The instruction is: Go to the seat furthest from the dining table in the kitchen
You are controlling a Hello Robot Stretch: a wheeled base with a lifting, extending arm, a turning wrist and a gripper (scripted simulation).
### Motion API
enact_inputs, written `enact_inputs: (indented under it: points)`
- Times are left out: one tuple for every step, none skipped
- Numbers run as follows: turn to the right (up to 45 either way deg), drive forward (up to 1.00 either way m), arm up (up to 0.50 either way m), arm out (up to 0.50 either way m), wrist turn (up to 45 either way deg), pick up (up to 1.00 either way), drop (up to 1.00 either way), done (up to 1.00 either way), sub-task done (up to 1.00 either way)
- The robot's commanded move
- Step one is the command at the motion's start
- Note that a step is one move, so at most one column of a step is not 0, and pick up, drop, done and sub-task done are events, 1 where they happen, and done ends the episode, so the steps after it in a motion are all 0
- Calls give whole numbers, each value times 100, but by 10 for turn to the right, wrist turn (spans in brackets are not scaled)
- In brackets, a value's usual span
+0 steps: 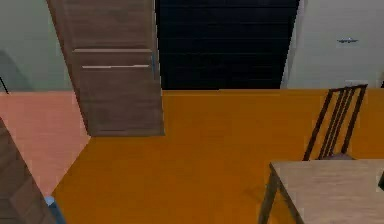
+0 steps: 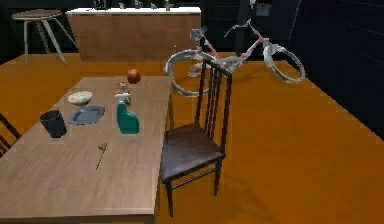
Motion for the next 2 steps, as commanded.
enact_inputs:
  points:
    - [0,100,0,0,0,0,0,0,0]
    - [-330,0,0,0,0,0,0,0,0]
